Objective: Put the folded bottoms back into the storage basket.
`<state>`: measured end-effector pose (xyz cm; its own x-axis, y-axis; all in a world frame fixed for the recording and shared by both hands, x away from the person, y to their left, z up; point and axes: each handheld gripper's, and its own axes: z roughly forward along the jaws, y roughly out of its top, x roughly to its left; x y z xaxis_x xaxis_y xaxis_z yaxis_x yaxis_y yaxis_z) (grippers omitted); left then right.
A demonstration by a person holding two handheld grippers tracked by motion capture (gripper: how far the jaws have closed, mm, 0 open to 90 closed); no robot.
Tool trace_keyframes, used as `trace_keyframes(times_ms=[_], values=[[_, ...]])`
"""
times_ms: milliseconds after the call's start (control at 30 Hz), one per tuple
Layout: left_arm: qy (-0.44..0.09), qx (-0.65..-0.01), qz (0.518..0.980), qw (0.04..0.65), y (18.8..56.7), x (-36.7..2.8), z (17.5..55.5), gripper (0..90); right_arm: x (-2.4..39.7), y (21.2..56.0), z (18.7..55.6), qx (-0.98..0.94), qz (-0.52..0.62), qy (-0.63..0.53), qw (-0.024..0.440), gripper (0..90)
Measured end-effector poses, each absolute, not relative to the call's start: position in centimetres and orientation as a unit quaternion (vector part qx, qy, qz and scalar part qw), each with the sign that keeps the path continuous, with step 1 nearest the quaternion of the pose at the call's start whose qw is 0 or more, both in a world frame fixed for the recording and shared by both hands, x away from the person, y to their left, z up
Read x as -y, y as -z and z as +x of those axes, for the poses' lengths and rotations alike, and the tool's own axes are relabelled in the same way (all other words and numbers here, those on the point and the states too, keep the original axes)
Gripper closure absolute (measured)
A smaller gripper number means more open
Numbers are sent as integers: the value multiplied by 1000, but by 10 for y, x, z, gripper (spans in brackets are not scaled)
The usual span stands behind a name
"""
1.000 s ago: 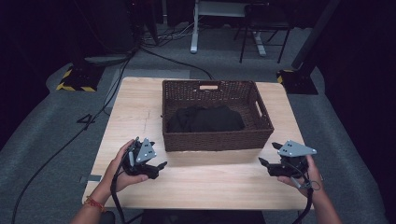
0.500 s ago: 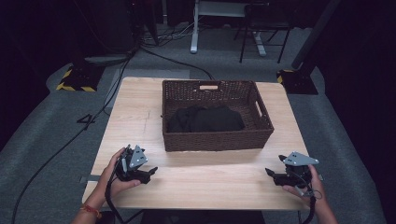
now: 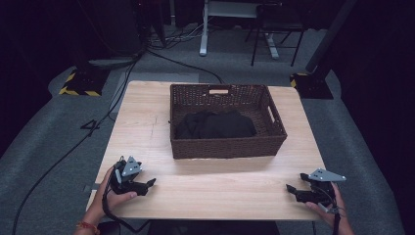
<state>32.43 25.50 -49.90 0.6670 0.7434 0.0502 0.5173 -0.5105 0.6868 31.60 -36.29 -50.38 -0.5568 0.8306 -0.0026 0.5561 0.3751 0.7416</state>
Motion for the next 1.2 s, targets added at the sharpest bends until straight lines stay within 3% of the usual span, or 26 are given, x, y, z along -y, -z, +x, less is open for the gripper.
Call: trace_keyframes(times_ms=[167,1200], values=[[-158,-402,836,338,505,-264,326,165,366,504,316,-799,444,-354,197,188],[-158,-411,832,337,505,-263,326,157,366,505,317,-796,450,-352,201,186]])
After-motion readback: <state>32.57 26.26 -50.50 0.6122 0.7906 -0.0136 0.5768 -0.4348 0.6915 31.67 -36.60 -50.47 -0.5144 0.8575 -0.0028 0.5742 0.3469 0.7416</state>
